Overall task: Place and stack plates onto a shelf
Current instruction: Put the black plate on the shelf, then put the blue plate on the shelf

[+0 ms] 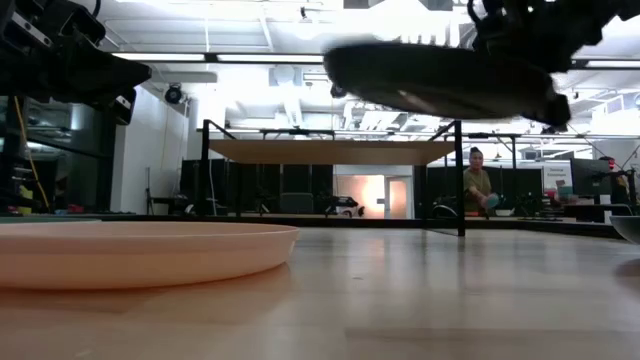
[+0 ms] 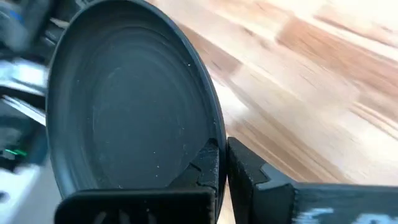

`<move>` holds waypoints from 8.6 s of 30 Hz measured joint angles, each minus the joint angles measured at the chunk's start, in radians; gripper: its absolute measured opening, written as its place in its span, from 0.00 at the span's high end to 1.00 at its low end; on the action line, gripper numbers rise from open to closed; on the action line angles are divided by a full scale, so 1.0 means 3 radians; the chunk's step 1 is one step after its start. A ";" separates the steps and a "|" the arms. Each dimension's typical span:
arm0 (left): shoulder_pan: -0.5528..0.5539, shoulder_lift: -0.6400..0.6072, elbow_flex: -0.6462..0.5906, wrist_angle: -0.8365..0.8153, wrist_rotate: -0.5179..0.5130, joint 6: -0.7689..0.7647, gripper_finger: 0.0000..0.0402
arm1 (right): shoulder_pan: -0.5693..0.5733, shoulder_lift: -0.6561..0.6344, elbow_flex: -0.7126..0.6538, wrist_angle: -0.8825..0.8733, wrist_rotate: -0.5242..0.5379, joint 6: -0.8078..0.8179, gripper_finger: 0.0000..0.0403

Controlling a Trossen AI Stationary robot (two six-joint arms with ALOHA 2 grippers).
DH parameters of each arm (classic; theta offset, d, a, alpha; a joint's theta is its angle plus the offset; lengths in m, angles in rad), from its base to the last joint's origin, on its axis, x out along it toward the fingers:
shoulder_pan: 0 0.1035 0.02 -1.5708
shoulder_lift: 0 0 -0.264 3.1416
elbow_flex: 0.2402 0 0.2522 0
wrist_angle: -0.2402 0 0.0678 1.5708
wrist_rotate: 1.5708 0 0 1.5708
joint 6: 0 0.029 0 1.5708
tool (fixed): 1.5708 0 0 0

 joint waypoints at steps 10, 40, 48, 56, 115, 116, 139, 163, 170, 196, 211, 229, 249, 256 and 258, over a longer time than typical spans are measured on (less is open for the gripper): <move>0.0000 0.0000 0.0000 0.0001 -0.0001 0.0000 1.00 | -0.0363 0.0152 0.0457 0.0586 0.0823 0.0162 1.00; 0.0000 -0.0001 -0.0001 0.0000 0.0000 0.0000 1.00 | -0.2729 0.1571 0.2333 -0.1853 -0.0101 -0.0762 1.00; 0.0000 0.0000 0.0000 0.0000 0.0000 0.0000 1.00 | -0.2786 0.1571 0.2333 -0.1875 -0.0109 -0.0789 0.98; -0.0001 -0.0001 0.0000 0.0000 0.0000 0.0000 1.00 | -0.2786 0.1545 0.2332 -0.1940 -0.0070 -0.0920 0.74; 0.0000 -0.0001 -0.0001 0.0001 -0.0001 0.0000 1.00 | -0.0722 -0.1157 0.0158 0.0714 0.0533 -0.1887 0.56; 0.0000 -0.0001 0.0000 0.0000 0.0000 0.0000 1.00 | -0.0722 -0.1158 0.0158 0.0717 0.0532 -0.1857 0.56; 0.0000 0.0000 0.0000 0.0001 0.0000 0.0000 1.00 | -0.0725 -0.1534 0.0160 -0.0191 0.0196 -0.1766 0.56; 0.0000 0.0000 0.0000 0.0483 -0.0093 -0.0054 1.00 | -0.0561 -0.1560 0.0013 -0.0446 0.0549 -0.1163 0.56; 0.0000 0.0016 0.0001 0.1311 -0.0583 -0.0872 1.00 | -0.0561 -0.1556 0.0013 -0.0283 0.0591 -0.1156 0.56; 0.0000 0.1787 0.2506 -0.0749 -0.0894 -0.0090 0.49 | -0.0561 -0.1556 0.0013 -0.0160 0.0645 -0.1108 0.56; 0.0001 0.1779 0.2506 -0.0762 -0.1227 -0.0439 0.50 | -0.0561 -0.1558 0.0013 0.0135 0.0383 -0.1507 0.56; -0.0073 0.2108 0.2506 -0.1807 -0.0355 -0.1465 0.50 | -0.0559 -0.1552 0.0013 0.0528 -0.0239 -0.1733 0.56; -0.0795 0.3142 0.1575 -0.2139 -0.0090 -0.0695 0.50 | -0.0560 -0.1482 0.0013 0.0527 0.0089 -0.1463 0.56; -0.0818 0.3250 0.1389 -0.1929 -0.0705 -0.0691 0.50 | -0.0561 -0.1412 0.0013 0.0527 0.0089 -0.1456 0.56; -0.0806 0.3334 0.1387 -0.1915 -0.0697 -0.0629 0.50 | -0.0561 -0.1390 0.0013 0.0527 0.0089 -0.1455 0.56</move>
